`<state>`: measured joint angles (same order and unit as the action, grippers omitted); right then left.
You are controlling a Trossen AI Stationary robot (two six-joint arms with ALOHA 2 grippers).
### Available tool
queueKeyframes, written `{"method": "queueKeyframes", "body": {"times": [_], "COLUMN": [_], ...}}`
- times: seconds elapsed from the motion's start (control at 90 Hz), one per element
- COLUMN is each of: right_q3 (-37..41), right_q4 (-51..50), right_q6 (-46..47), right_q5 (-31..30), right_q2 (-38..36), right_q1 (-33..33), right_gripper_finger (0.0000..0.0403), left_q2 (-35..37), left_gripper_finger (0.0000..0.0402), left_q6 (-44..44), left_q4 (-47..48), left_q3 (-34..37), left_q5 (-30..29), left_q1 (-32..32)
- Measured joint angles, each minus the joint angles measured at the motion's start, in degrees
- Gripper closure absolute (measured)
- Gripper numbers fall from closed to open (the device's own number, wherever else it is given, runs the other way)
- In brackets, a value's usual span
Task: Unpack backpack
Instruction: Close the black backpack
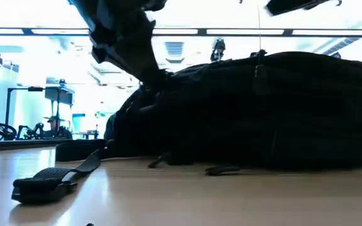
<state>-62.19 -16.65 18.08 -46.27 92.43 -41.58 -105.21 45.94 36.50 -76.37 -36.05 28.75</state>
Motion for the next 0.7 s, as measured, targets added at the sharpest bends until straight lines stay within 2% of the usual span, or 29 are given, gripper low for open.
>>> {"method": "queueKeyframes", "body": {"times": [0.089, 0.211, 0.311, 0.511, 0.7], "right_q3": [1.0, 2.1, 1.7, 1.7, 1.8], "right_q4": [3.1, 7.5, 9.6, 11.0, 11.3], "right_q6": [-1.2, -2.6, -1.0, 4.0, 7.3], "right_q5": [2.5, 13.4, 18.9, 23.5, 24.7], "right_q2": [1.1, 5.1, 8.2, 12.0, 12.0], "right_q1": [4.3, 9.2, 11.1, 10.3, 7.8], "right_gripper_finger": [0.0403, 0.0403, 0.0403, 0.0403, 0.0403], "left_q2": [0.8, 1.0, 1.0, 1.1, 3.0], "left_gripper_finger": [0.0401, 0.0401, 0.0401, 0.0401, 0.0401], "left_q6": [2.9, 9.8, 17.9, 31.8, 35.4], "left_q4": [-0.5, -0.1, 2.7, 11.2, 20.0], "left_q3": [0.6, 2.3, 4.0, 7.4, 8.0], "left_q5": [-2.4, -6.0, -6.9, -8.2, -10.4], "left_q1": [1.8, 3.9, 4.7, 4.7, 4.6]}}
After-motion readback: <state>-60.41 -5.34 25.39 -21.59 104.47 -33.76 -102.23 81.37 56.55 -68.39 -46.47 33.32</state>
